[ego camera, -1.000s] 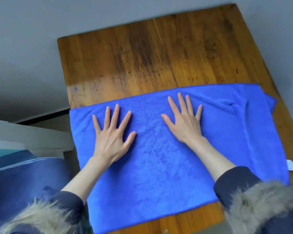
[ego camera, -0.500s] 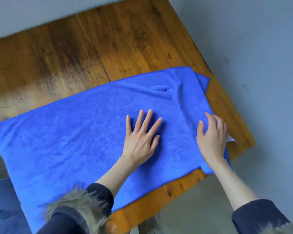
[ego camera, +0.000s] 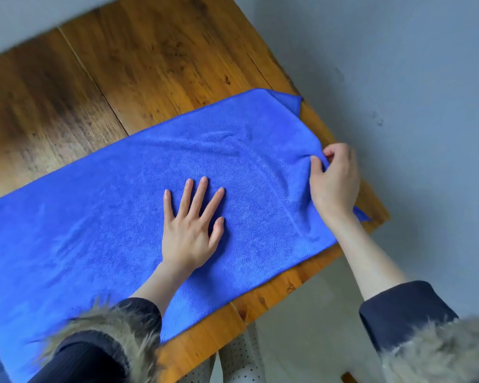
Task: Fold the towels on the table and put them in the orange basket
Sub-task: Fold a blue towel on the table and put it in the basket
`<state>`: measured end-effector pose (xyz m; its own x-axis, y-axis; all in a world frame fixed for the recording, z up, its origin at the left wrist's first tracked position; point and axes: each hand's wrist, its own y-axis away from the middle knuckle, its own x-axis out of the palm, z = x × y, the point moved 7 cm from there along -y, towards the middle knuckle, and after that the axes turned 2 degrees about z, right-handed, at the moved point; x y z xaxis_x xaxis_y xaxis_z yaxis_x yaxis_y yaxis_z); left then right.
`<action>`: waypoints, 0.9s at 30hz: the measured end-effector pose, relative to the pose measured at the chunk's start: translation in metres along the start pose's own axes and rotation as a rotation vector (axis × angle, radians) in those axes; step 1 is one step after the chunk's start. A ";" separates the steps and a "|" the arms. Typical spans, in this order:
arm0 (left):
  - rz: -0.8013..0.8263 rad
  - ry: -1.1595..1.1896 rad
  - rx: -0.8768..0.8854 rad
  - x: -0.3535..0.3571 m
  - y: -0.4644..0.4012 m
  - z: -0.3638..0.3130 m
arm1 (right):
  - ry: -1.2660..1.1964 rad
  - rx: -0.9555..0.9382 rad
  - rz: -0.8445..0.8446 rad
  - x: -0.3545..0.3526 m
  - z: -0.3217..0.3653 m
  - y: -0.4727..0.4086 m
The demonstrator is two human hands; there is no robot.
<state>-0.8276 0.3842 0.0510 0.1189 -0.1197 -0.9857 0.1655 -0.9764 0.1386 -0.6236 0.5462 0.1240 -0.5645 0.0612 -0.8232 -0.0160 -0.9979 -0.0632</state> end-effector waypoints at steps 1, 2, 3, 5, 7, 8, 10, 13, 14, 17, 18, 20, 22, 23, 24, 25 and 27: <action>-0.003 0.001 -0.002 0.000 0.000 0.000 | -0.017 -0.104 0.033 0.001 0.015 0.004; -0.005 0.001 -0.003 0.000 0.000 0.000 | -0.009 -0.228 0.133 0.009 0.029 0.012; -0.005 0.001 -0.006 0.000 0.000 0.000 | 0.018 -0.348 0.273 0.021 0.040 0.025; -0.011 0.002 -0.011 -0.001 0.000 -0.001 | 0.055 -0.474 0.518 0.041 0.048 0.053; -0.020 0.000 -0.013 -0.002 0.000 -0.002 | -0.001 -0.420 0.497 0.041 0.044 0.052; -0.022 -0.001 -0.013 -0.002 -0.001 -0.002 | -0.058 -0.327 0.426 0.036 0.039 0.041; -0.026 -0.004 -0.013 -0.003 -0.001 -0.002 | -0.157 -0.074 0.311 0.032 0.025 0.014; -0.033 0.003 -0.010 -0.002 0.000 -0.002 | -0.115 0.161 0.366 0.049 0.017 -0.016; -0.033 0.005 -0.010 -0.002 0.000 -0.002 | -0.111 0.207 0.396 0.057 0.019 -0.024; -0.037 0.001 -0.012 -0.002 0.000 -0.001 | -0.290 0.448 0.427 0.083 0.020 -0.043; -0.038 -0.001 -0.011 -0.002 0.000 -0.001 | -0.382 0.540 0.437 0.092 0.019 -0.047; -0.036 -0.005 -0.014 -0.002 0.001 0.000 | -0.478 0.643 0.442 0.102 0.017 -0.054; -0.036 -0.004 -0.020 -0.002 0.001 -0.001 | -0.463 0.636 0.387 0.097 0.015 -0.069; -0.035 -0.002 -0.023 -0.002 0.001 -0.001 | -0.444 0.597 0.325 0.090 0.014 -0.081; -0.035 -0.001 -0.025 -0.002 0.001 -0.001 | -0.437 0.538 0.267 0.081 0.016 -0.095; -0.034 0.000 -0.027 -0.002 0.001 -0.001 | -0.465 0.482 0.225 0.073 0.018 -0.108; -0.030 0.002 -0.028 -0.003 0.000 -0.001 | -0.566 0.407 0.212 0.066 0.020 -0.126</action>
<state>-0.8264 0.3844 0.0537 0.1158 -0.0895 -0.9892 0.1962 -0.9742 0.1112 -0.6752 0.6753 0.0891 -0.9282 -0.0455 -0.3693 -0.1023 -0.9231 0.3707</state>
